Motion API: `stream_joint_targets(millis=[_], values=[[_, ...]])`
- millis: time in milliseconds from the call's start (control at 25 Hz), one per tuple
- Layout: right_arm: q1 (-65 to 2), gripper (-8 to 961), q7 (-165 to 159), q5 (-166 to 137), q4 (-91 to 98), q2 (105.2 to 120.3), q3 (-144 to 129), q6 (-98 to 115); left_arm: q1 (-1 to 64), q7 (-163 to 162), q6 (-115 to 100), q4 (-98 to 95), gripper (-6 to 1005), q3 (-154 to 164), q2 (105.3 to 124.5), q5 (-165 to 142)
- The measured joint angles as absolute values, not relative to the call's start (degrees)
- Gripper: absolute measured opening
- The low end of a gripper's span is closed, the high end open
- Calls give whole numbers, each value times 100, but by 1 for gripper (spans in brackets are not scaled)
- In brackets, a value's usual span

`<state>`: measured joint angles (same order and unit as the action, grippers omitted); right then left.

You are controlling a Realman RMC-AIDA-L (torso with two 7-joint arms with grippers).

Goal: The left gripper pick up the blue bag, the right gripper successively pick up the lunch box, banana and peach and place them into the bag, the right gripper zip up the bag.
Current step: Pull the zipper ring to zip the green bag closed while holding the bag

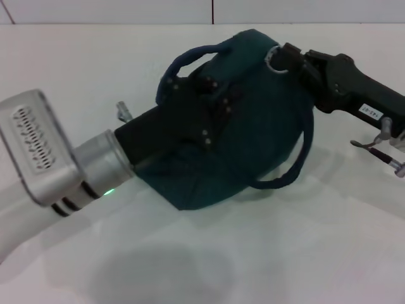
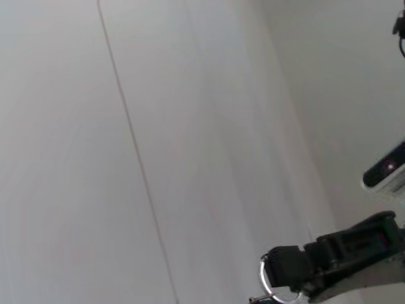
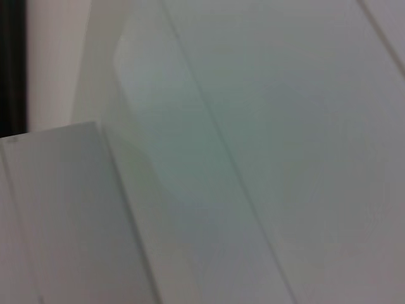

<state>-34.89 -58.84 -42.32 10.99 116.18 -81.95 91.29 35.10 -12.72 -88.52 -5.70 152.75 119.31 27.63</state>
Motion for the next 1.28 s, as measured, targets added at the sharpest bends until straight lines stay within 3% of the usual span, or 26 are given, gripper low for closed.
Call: stream_joint_targets(millis=[280, 640, 1280], values=[[-3411, 17, -5967, -4096, 1187, 11619, -8284, 9106, 3334, -1185, -9555, -104, 87, 15287, 11875, 2702], [-3143, 17, -5930, -3753, 1153, 11615, -8279, 8684, 3447, -2295, -9909, 332, 87, 15302, 11626, 2503], [-2962, 17, -5567, -3701, 1221, 11544, -8278, 8374, 3579, -2738, -9894, 545, 86, 15278, 11688, 2798]])
